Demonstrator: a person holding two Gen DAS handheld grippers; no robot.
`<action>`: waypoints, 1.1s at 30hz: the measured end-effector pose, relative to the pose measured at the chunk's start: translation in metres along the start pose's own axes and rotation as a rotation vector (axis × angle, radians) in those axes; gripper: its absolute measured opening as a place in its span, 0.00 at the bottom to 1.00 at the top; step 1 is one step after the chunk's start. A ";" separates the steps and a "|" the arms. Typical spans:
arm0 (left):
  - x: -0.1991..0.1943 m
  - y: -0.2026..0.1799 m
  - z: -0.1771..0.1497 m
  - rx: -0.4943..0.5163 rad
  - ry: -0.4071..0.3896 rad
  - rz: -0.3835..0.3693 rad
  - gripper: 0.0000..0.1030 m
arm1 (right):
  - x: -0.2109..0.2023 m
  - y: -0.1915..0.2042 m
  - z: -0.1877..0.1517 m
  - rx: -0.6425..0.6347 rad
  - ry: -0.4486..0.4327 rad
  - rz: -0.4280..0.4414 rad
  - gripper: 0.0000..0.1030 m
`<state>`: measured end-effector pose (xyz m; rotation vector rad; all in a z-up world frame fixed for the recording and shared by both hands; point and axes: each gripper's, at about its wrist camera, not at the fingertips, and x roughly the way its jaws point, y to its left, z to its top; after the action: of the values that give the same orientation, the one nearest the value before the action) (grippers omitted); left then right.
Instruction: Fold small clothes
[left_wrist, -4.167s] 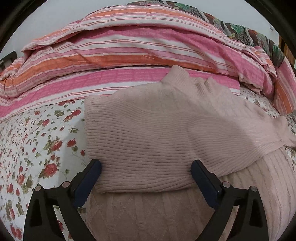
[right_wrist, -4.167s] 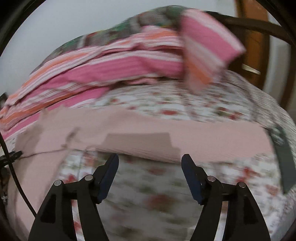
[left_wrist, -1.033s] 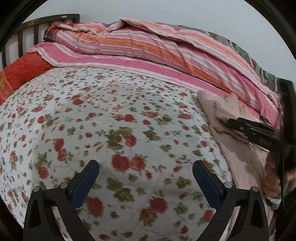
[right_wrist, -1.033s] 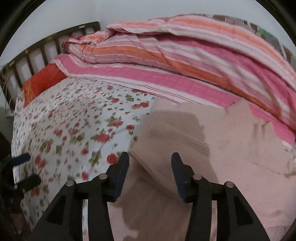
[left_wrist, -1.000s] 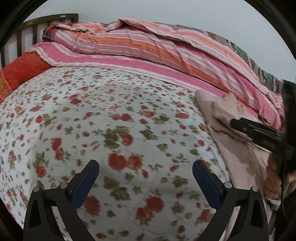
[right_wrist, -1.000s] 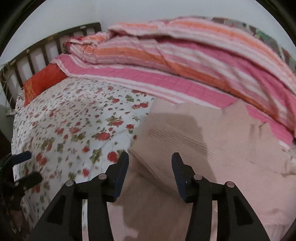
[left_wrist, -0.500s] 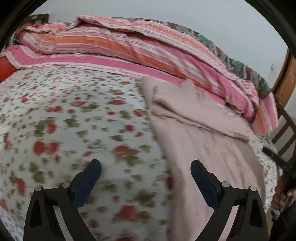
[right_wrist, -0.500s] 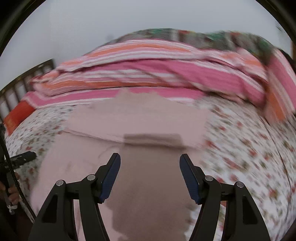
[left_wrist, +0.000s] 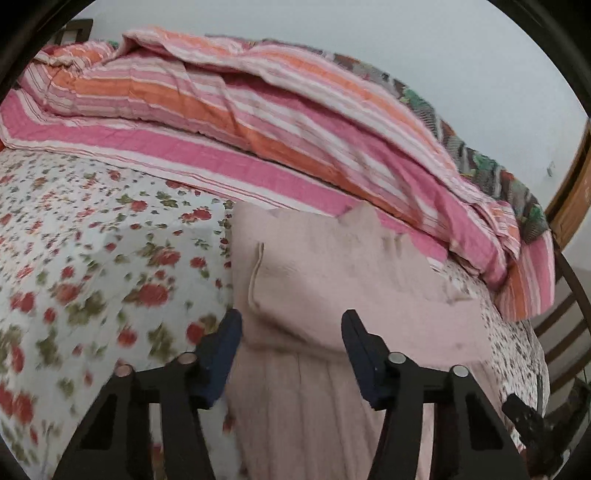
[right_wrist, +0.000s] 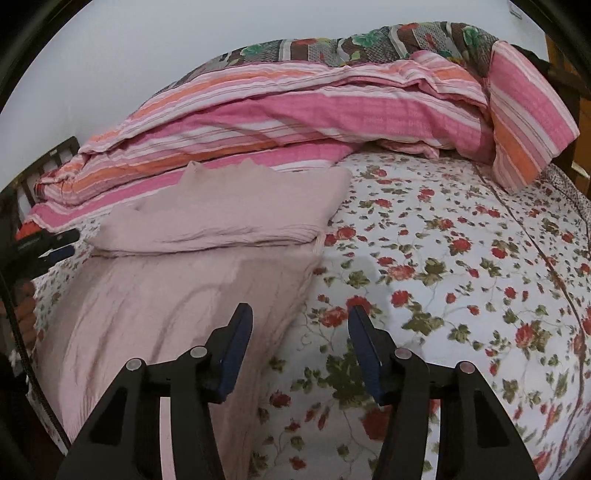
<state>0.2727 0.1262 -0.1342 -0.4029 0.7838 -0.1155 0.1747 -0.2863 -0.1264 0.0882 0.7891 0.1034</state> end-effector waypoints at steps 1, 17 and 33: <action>0.006 0.000 0.001 -0.006 0.012 0.005 0.35 | 0.002 0.001 0.003 0.000 -0.006 -0.001 0.53; 0.035 0.004 -0.011 0.038 -0.010 0.086 0.12 | 0.094 0.003 0.065 0.044 0.033 -0.063 0.53; 0.037 -0.006 -0.012 0.098 -0.009 0.134 0.17 | 0.103 0.005 0.061 0.030 0.058 -0.112 0.52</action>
<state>0.2906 0.1077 -0.1647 -0.2577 0.7908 -0.0267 0.2897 -0.2706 -0.1552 0.0693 0.8516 -0.0122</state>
